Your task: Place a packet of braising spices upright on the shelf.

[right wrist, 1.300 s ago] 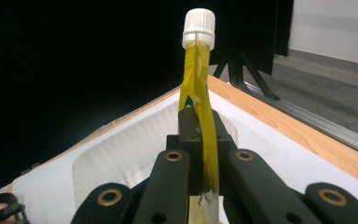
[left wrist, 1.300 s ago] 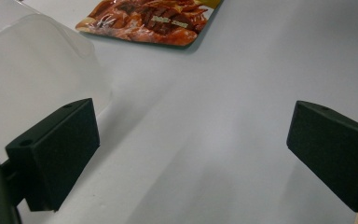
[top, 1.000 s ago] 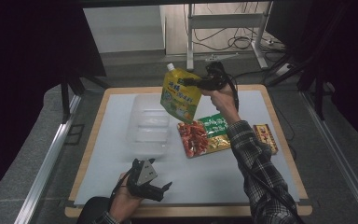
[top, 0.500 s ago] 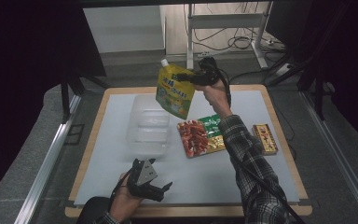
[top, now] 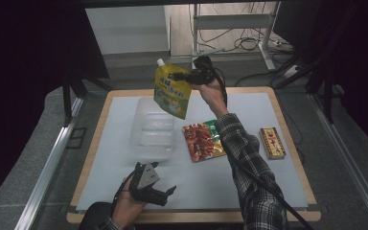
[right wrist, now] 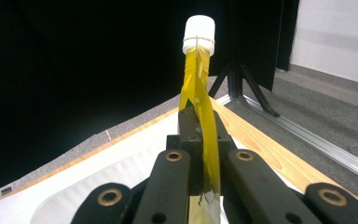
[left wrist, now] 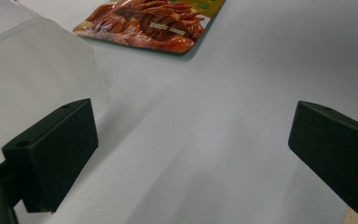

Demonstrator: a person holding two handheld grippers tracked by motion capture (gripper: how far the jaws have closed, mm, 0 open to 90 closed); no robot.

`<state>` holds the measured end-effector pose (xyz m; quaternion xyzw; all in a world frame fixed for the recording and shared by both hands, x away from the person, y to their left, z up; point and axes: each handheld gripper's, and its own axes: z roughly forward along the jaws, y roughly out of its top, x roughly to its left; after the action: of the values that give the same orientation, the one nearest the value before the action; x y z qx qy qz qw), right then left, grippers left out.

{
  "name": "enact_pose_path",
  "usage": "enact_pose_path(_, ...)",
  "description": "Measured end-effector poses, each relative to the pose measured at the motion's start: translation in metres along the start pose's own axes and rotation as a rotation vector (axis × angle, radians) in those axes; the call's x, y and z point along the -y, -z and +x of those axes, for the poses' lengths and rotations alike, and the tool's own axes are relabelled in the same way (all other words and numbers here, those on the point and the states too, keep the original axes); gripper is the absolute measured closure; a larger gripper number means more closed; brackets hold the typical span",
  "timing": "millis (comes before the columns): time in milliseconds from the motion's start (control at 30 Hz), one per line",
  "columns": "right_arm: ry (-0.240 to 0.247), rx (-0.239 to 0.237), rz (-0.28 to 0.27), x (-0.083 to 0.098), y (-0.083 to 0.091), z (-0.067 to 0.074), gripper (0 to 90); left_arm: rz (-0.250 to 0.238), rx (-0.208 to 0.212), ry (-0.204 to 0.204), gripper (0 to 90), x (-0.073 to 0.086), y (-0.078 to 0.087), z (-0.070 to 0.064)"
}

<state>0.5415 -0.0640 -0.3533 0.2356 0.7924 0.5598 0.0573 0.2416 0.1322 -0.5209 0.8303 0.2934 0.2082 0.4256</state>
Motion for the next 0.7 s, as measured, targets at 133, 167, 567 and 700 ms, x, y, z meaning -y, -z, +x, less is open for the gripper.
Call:
enact_pose_path(133, -0.001, -0.001, -0.005, -0.003, -0.008, 0.001, 88.7, -0.001, 0.001, 0.0, 1.1, 0.0, 0.0, 0.0)
enact_pose_path(167, 0.003, -0.001, -0.004, -0.003, -0.011, 0.001, 88.7, -0.001, 0.001, -0.002, 1.1, 0.0, 0.0, 0.0)
enact_pose_path(567, 0.025, -0.005, 0.01, -0.006, -0.041, 0.003, 88.7, -0.011, 0.002, 0.011, 1.1, 0.0, 0.001, 0.001)
enact_pose_path(700, 0.025, -0.013, 0.009, -0.005, -0.048, 0.004, 88.7, -0.008, 0.003, 0.011, 1.1, 0.0, 0.001, 0.001)
